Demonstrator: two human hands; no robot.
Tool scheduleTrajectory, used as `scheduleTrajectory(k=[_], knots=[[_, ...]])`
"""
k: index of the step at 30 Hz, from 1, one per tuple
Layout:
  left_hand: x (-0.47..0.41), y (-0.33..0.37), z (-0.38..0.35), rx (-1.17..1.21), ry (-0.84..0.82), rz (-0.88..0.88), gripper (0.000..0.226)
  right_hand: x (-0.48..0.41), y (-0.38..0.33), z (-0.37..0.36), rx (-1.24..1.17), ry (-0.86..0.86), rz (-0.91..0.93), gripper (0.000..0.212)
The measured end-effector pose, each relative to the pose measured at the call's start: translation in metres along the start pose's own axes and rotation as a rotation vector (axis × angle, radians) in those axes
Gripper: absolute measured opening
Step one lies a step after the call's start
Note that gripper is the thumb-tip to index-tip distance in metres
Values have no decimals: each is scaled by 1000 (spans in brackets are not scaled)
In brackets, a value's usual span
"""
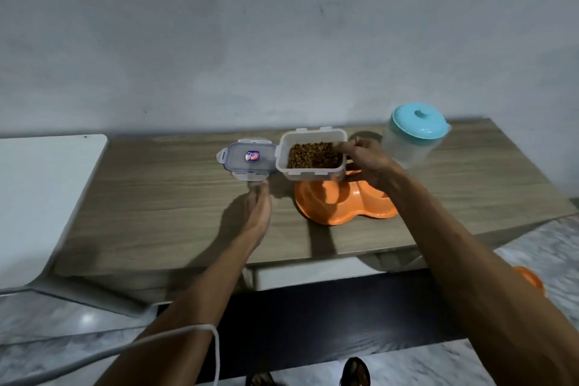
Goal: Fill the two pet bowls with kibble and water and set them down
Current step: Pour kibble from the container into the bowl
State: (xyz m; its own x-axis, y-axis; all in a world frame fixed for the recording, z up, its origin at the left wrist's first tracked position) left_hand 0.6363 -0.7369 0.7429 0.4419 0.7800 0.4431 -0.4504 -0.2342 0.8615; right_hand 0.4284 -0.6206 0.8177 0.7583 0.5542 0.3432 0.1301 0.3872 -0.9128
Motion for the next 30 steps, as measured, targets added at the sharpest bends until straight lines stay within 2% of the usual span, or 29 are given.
scheduleTrajectory(k=[2,3,4,7,11,18,22,30], knots=[[6,11,-20,-275,2,-116,47,4,-2,33,43,65,46,25],[6,15,-29,-385,25,-193,40,6,-3,47,71,96,68,27],[7,18,-39,-468,20,-255,39,8,-4,59,104,123,92,28],[2,16,-65,-628,-22,-383,55,11,-5,85,212,199,181,28],[2,11,-80,-873,5,-427,66,14,-3,101,334,272,263,35],[-4,-5,-89,-945,83,-368,66,19,-9,96,534,295,441,42],[-6,-2,-91,-982,75,-346,76,20,-8,88,607,286,486,43],[-6,-1,-92,-988,77,-341,76,29,-10,74,739,268,575,42]])
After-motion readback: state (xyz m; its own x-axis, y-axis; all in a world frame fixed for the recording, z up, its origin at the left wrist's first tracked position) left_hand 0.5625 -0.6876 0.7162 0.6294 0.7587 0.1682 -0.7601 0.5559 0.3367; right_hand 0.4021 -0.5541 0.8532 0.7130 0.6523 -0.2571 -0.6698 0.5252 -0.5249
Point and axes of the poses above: each hand's wrist, its own x-axis away from the middle knuckle, its own z-axis out of the back of the hand, y = z × x, the point moved 6 cm from there along -x, towards the middle knuckle, and after that the axes turned 4 degrees about y, right-handed, at the moved point
